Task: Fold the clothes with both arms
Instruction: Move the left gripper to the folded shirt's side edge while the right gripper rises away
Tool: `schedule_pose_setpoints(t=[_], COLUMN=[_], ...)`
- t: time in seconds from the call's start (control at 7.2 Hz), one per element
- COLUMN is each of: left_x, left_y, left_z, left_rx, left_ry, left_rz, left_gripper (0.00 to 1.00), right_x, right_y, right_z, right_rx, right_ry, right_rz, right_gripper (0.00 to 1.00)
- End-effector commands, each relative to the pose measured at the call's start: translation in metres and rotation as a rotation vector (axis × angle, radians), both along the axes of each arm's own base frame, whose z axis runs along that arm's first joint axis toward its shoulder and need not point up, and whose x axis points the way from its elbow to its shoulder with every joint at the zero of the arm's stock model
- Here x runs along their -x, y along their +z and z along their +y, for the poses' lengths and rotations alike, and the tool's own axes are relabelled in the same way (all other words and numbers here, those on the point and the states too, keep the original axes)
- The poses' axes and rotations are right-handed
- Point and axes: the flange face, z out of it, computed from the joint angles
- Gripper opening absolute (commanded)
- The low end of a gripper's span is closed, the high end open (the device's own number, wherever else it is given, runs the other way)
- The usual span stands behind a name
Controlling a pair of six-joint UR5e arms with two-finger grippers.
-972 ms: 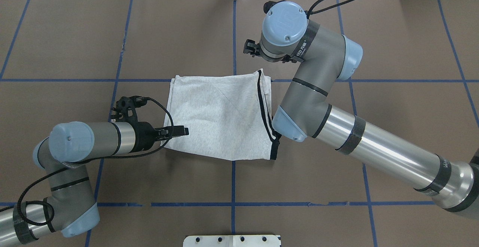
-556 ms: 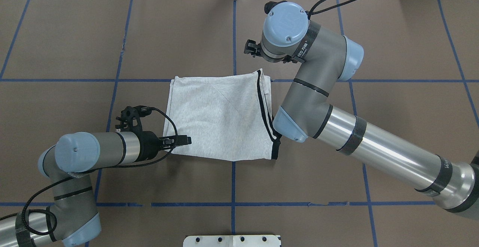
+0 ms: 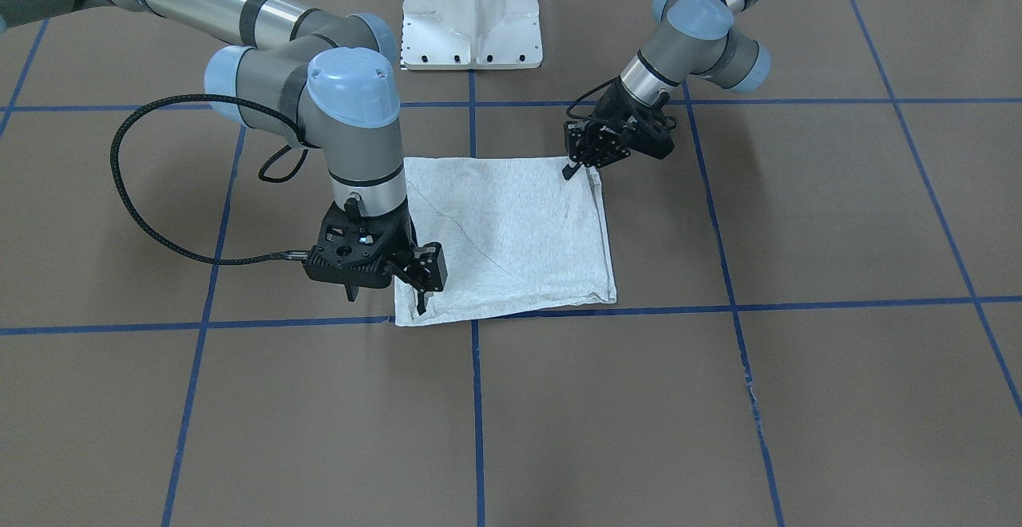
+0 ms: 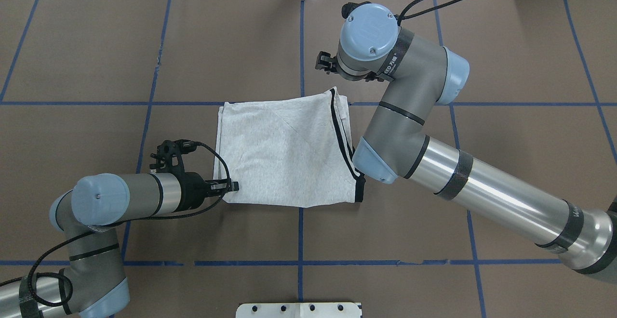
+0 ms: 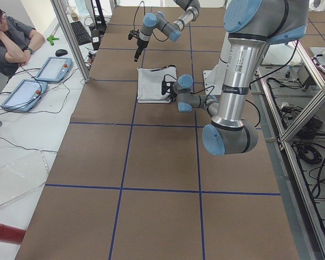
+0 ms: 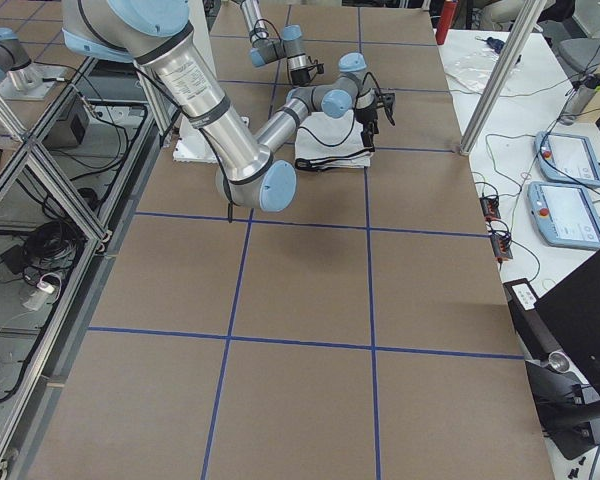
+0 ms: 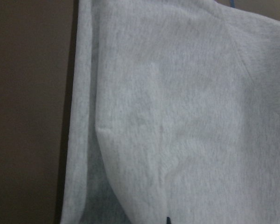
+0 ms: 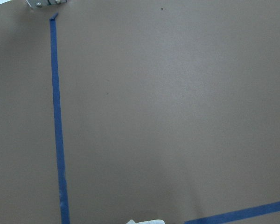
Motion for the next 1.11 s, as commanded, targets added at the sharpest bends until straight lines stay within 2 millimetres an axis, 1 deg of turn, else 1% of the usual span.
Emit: schedule_pose_setpoints(t=[0.0,0.14,0.28,0.42,0.56,0.83,0.97], left_x=[0.009,0.009,0.010,0.016,0.024,0.026,0.027], left_y=[0.012,0.012,0.011,0.009,0.015,0.016,0.016], left_z=[0.003,0.003,0.004,0.007,0.010,0.011,0.011], left_rx=[0.006,0.006,0.005,0.005,0.008,0.009,0.010], left_ry=[0.001,0.001,0.001,0.007,0.008,0.008,0.007], left_rz=[-0.015,-0.015,-0.012,-0.007,-0.014,-0.016,-0.015], left_gripper=[0.03,0.16,0.21,0.25,0.25,0.24,0.13], right_x=[-0.001,-0.001,0.000,0.001,0.001,0.001,0.001], right_y=[0.000,0.000,0.000,0.000,0.000,0.000,0.000], right_z=[0.001,0.001,0.001,0.002,0.002,0.002,0.002], right_rx=[0.002,0.001,0.001,0.001,0.001,0.001,0.001], right_ry=[0.005,0.006,0.007,0.005,0.005,0.005,0.005], right_rz=[-0.004,-0.003,-0.003,-0.003,-0.003,-0.003,-0.003], right_gripper=[1.00,1.00,1.00,1.00,1.00,1.00,1.00])
